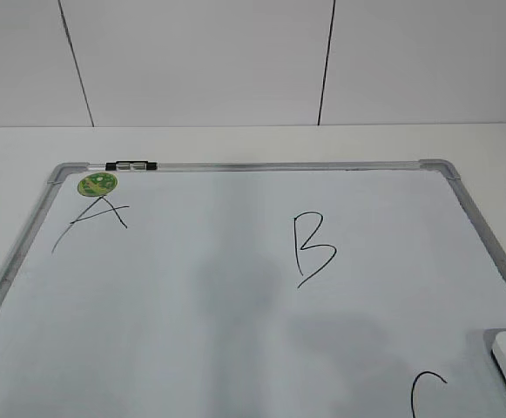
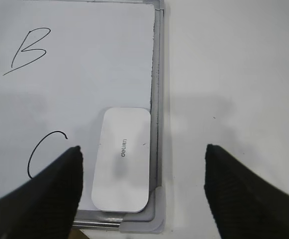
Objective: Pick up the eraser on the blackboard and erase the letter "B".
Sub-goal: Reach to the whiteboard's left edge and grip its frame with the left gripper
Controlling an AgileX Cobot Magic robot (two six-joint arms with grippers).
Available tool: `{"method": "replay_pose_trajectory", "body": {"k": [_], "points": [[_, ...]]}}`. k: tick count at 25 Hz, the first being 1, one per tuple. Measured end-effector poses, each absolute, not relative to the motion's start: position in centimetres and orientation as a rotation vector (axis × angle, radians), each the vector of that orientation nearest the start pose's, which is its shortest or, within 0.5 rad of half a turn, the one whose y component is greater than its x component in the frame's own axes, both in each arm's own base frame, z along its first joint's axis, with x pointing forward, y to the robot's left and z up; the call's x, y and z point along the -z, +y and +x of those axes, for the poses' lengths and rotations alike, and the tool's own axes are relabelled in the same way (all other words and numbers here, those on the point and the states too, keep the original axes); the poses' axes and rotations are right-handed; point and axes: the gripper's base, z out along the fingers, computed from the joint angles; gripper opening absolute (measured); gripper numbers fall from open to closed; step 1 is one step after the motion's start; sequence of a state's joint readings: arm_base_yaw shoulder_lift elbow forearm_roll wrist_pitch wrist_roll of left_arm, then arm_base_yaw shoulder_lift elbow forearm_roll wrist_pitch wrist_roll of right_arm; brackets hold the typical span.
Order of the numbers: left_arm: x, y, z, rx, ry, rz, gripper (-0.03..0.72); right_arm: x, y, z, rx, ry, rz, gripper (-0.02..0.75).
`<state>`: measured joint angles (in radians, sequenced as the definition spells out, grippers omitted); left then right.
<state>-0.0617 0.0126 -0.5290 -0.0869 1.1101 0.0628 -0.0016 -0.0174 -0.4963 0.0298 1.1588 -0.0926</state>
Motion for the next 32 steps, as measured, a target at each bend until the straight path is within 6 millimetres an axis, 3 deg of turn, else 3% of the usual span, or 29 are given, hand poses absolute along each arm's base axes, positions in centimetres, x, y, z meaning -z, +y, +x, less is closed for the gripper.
{"method": "replay_pose_trajectory", "body": {"k": [18,24,32], "points": [[-28.16,-0.65,-0.90,0.104,2.071,0.137,0.237,-26.84,0.23,-1.15,0.023,2.126,-0.100,0.584],[-28.16,-0.65,-0.90,0.104,2.071,0.137,0.236,-26.85,-0.47,-1.16,0.124,2.128,-0.090,0.585],[-28.16,-0.65,-0.90,0.104,2.071,0.137,0.237,-26.85,-0.56,-1.16,0.137,2.128,-0.089,0.585]]}}
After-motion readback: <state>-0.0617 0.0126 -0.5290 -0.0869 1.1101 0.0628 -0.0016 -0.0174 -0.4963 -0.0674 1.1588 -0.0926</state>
